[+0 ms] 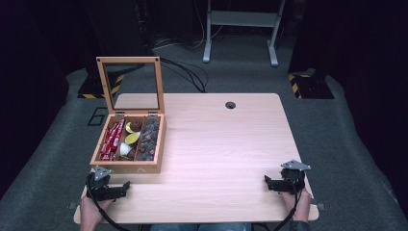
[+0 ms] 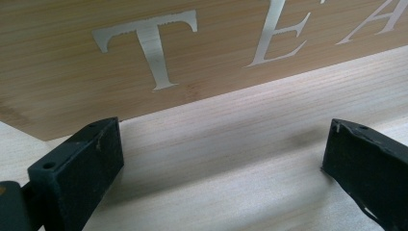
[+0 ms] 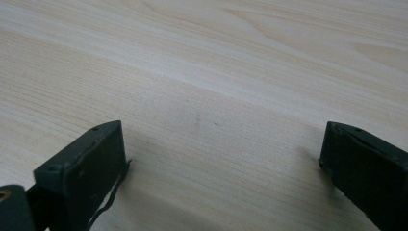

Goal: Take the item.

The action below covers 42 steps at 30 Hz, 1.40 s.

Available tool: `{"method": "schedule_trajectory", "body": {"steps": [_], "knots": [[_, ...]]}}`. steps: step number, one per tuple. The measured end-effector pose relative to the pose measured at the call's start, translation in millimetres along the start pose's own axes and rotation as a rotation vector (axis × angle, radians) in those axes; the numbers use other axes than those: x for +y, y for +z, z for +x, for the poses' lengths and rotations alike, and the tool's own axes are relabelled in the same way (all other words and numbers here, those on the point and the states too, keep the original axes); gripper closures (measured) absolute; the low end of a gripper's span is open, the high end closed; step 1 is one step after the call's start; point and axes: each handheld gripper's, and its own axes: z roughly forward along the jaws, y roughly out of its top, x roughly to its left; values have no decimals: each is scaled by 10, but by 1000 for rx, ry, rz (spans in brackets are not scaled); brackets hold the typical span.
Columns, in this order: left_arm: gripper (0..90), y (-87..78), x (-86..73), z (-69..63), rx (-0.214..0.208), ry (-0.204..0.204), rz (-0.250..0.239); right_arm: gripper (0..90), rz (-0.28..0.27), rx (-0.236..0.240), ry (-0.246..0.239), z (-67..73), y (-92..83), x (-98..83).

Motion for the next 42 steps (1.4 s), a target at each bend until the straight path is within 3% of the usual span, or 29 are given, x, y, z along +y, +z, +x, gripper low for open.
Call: {"method": "schedule_trajectory", "body": {"steps": [13, 17, 30, 36, 42], "knots": [[0, -53, 36, -21, -36, 8, 0, 20, -2, 1, -1, 1, 0, 0], [0, -128, 78, -49, -49, 18, -3, 20, -2, 1, -2, 1, 0, 0], [5, -553, 314, -132, -69, 40, -90, 23, -2, -1, 5, 7, 0, 1], [9, -667, 648, -83, -74, 69, -137, 25, -2, 0, -2, 1, 1, 3], [7, -552, 955, -2, -122, 61, -148, 26, 0, -1, -6, -1, 1, 3]]}}
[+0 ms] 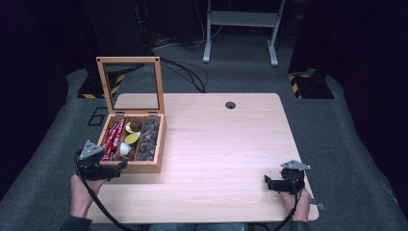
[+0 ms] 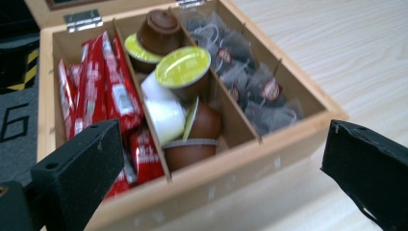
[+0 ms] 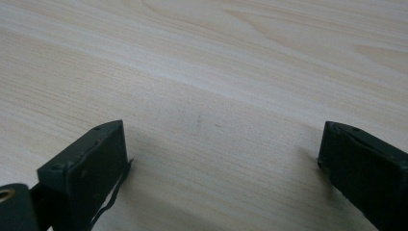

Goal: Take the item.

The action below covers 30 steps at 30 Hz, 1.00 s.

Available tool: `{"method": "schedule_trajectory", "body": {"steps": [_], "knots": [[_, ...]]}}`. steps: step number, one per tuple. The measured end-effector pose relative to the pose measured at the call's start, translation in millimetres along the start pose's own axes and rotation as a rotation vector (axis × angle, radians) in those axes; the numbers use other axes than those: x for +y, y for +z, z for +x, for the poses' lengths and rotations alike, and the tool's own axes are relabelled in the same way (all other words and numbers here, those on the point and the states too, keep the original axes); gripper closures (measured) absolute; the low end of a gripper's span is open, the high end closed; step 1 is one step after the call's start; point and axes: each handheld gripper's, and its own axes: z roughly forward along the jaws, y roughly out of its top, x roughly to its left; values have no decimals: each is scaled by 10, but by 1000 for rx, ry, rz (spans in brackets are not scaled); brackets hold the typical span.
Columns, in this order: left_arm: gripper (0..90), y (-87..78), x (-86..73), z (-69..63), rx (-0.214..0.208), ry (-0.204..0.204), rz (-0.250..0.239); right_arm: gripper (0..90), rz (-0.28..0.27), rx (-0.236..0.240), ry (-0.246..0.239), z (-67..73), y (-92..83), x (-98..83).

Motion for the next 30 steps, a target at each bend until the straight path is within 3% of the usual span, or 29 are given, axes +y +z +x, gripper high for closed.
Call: {"method": "schedule_trajectory", "body": {"steps": [6, 10, 18, 22, 30], "knots": [[7, 199, 173, 42, -36, 10, 16, 27, 1, 2, 6, 6, -3, 0], [4, 435, 293, 83, -60, -1, 37, 28, 1, 0, 3, 5, -3, -1], [34, 666, 420, 207, -86, -37, 65, 30, -3, 0, 4, 6, -4, -2], [88, 788, 463, 246, -71, -35, 100, 30, -3, 0, 4, 6, -4, -1], [165, 943, 495, 312, -70, -84, 131, 32, -2, -1, 8, 8, -5, -2]]}}
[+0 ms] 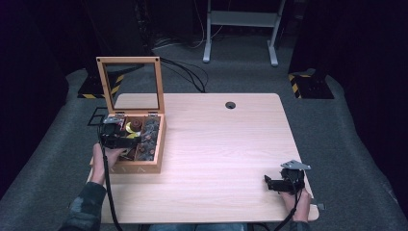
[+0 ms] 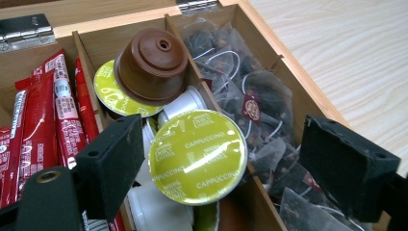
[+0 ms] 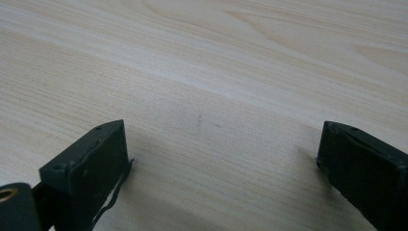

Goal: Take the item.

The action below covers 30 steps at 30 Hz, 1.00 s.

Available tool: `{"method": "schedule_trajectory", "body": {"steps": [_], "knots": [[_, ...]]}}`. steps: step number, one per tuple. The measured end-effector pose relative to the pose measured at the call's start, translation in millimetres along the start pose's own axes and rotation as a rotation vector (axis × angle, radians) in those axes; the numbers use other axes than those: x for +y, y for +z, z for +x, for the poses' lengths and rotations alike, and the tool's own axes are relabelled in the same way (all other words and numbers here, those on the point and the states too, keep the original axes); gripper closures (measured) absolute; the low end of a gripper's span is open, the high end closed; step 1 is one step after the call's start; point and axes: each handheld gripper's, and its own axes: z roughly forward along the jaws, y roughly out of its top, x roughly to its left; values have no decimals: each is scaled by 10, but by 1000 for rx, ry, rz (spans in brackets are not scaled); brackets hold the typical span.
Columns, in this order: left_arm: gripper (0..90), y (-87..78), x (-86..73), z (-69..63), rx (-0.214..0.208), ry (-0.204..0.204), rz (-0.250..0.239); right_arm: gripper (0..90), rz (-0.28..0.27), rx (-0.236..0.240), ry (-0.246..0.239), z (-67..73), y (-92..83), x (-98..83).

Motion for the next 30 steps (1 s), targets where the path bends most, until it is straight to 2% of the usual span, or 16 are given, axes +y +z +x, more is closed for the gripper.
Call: {"method": "schedule_trajectory", "body": {"steps": [1, 4, 14, 19, 25, 29, 30], "knots": [[171, 19, 1, 1, -9, -25, -2, 32, -1, 0, 2, 2, 1, 0], [193, 38, 7, 13, -10, -34, 4, 32, 0, 0, 0, 0, 0, 0], [244, 92, -3, 53, -14, -25, 46, 32, 0, -1, 2, 2, 0, 0], [275, 98, -9, 55, -3, -36, 50, 32, 1, 0, 0, 1, -1, 0], [265, 64, -15, 77, 15, -44, 44, 32, -1, -1, 1, 2, -1, 0], [265, 93, -40, 134, -10, -54, 66, 32, 0, -1, 1, 2, -1, 0], [270, 106, -48, 134, -15, -68, 58, 32, 0, -1, 1, 2, 0, 0]]}}
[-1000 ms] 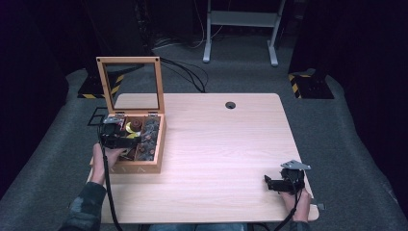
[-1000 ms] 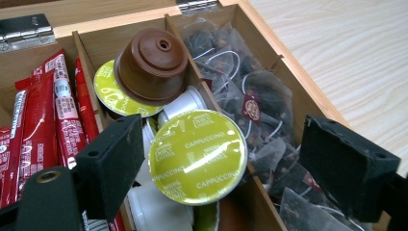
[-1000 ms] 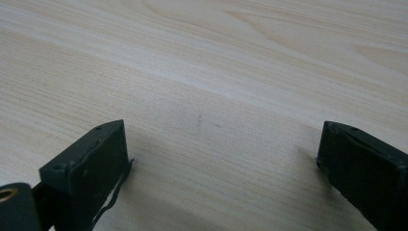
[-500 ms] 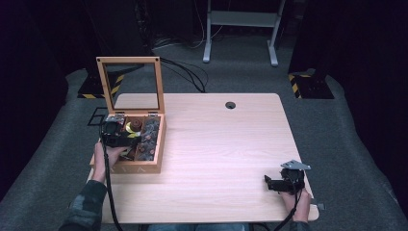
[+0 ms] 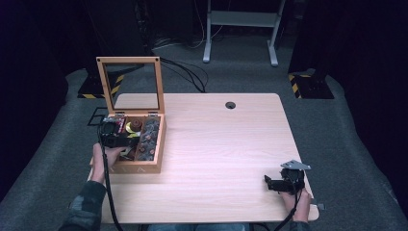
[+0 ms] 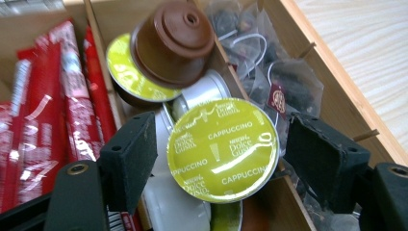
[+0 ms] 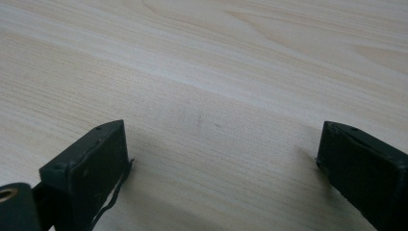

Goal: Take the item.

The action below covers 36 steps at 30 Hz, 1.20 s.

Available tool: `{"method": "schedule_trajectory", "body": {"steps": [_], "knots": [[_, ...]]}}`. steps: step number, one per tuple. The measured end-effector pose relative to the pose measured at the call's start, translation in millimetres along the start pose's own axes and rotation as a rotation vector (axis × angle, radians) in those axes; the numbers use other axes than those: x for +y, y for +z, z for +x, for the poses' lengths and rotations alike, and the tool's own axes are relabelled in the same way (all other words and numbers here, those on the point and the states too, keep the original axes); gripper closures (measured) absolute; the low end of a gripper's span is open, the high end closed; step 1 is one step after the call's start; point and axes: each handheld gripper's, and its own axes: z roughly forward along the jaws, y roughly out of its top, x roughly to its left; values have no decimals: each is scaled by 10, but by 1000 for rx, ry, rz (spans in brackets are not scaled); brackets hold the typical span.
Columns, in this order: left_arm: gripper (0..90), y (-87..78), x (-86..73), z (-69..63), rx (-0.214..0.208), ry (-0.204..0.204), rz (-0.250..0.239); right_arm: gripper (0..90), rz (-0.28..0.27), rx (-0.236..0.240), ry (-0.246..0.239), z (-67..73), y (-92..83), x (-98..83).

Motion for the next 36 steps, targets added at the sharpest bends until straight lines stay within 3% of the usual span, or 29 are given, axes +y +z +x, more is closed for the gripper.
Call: {"method": "schedule_trajectory", "body": {"steps": [6, 11, 16, 21, 29, 30, 36], "knots": [[302, 34, -6, 8, -16, -9, 30, 33, 0, 0, 0, 0, 0, 0], [325, 33, -27, -20, -2, -8, 26, 33, 0, 0, 1, 1, 0, 0], [347, 26, -31, -56, 23, -2, 2, 33, 0, 0, 1, 0, 0, 0], [372, -10, -26, -75, 26, -10, -21, 33, 0, -1, 2, 0, 0, 0], [375, -20, -38, -70, 30, 12, -24, 33, 0, 0, 0, 0, 0, 0], [375, -16, -40, -81, 33, -3, -38, 33, 1, 0, 0, 0, 0, 0], [376, -40, -30, -105, 44, 6, -61, 33, 0, 0, 1, 0, 1, 0]]}}
